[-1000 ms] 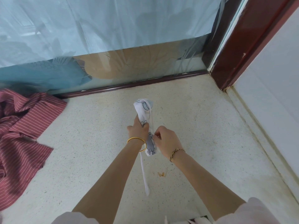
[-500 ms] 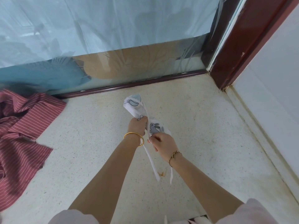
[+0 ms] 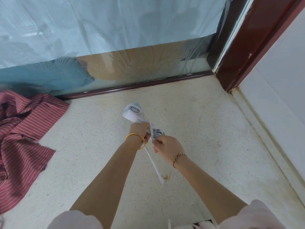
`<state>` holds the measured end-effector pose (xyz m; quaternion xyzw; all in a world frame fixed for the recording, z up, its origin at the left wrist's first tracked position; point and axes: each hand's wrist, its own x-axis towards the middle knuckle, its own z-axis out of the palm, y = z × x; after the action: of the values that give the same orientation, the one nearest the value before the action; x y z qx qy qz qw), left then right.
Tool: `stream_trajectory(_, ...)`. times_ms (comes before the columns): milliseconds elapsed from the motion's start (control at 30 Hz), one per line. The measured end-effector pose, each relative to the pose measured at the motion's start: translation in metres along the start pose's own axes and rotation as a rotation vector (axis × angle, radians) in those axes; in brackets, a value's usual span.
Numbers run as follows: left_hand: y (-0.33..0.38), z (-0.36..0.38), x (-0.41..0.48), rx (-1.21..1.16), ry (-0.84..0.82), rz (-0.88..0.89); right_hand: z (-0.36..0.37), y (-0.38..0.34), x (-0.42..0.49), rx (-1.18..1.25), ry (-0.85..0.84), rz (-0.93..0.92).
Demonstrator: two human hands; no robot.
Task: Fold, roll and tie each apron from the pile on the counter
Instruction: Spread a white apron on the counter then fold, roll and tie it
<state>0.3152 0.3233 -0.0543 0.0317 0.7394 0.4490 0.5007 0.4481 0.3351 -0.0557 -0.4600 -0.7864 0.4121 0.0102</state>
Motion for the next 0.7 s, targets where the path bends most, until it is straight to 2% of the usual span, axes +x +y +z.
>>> stream_trajectory(200,0.001,-0.001,-0.003,-0.094,-0.080,-0.111,0.009,0.007,0.003,-0.146,-0.021,-0.030)
stream_trajectory(400,0.004,0.002,-0.008,-0.030,-0.088,-0.109,0.024,0.012,0.003,-0.044,0.026,-0.088)
stream_trajectory(600,0.007,-0.002,-0.010,-0.028,-0.219,-0.158,0.023,0.015,0.005,0.140,-0.014,0.035)
stream_trajectory(700,0.008,-0.002,-0.011,0.003,-0.246,-0.107,0.016,0.016,0.001,0.210,-0.018,0.082)
